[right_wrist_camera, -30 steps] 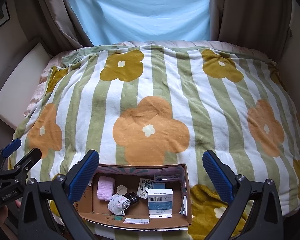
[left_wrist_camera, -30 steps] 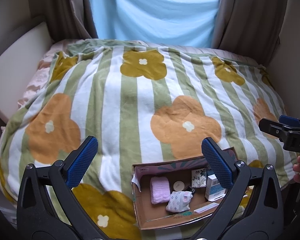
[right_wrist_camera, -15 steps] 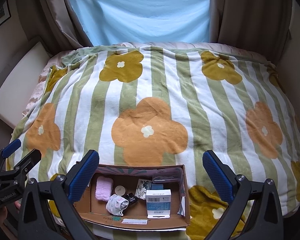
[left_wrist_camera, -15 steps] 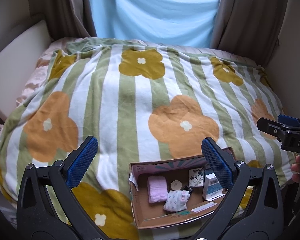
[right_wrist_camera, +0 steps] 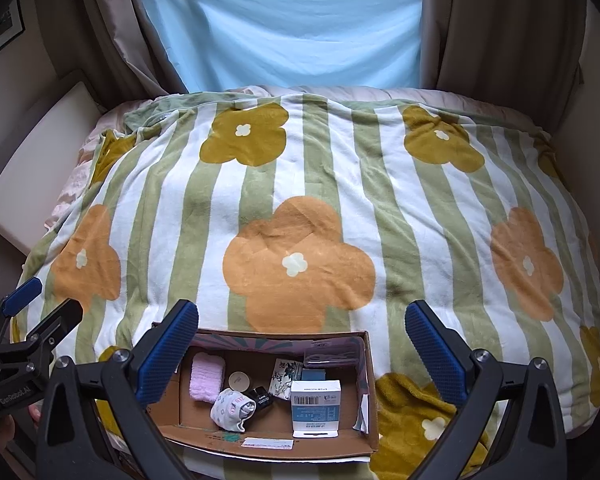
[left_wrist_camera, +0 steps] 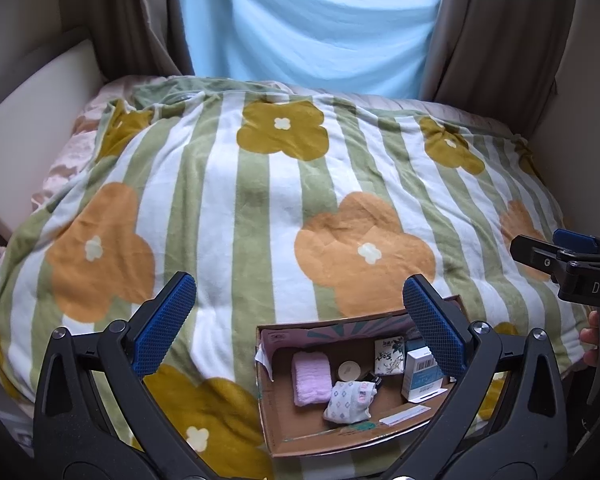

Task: Organize objects

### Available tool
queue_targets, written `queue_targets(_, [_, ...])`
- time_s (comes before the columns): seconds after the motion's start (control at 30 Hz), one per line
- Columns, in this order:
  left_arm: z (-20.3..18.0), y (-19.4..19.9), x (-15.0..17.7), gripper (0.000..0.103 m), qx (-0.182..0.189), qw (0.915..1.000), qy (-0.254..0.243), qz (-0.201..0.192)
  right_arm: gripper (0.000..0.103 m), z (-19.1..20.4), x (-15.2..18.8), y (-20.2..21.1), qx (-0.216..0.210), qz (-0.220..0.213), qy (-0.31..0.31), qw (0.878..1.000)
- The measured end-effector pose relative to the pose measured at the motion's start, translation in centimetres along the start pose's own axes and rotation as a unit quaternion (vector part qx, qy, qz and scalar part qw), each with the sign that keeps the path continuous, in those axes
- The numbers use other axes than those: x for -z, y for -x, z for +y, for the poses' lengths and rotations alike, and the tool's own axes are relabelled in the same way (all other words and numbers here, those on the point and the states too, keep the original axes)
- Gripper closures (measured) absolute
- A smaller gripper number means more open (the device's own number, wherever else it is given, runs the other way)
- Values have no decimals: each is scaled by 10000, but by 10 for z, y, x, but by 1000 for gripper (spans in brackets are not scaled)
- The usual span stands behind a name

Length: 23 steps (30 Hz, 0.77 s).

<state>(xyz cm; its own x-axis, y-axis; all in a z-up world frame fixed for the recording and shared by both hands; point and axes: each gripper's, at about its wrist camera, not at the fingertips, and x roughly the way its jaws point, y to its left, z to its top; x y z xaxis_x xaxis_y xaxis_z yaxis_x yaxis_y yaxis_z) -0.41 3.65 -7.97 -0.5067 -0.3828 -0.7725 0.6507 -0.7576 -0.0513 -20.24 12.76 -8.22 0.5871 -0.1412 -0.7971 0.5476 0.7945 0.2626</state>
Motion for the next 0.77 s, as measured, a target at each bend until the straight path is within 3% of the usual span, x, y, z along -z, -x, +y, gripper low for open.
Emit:
queue_targets(0.33, [4, 2, 1, 0, 208, 9991, 358, 14, 0, 2, 1, 0, 10, -7, 7, 10000])
queue_targets(0.6, [-6, 10, 2, 0, -204, 9991, 158, -330, 0, 1, -1, 0, -1, -4, 20, 10000])
queue_targets(0.77, [-4, 8, 1, 0, -232, 9992, 166, -267, 0, 1, -2, 1, -6, -12, 15, 10000])
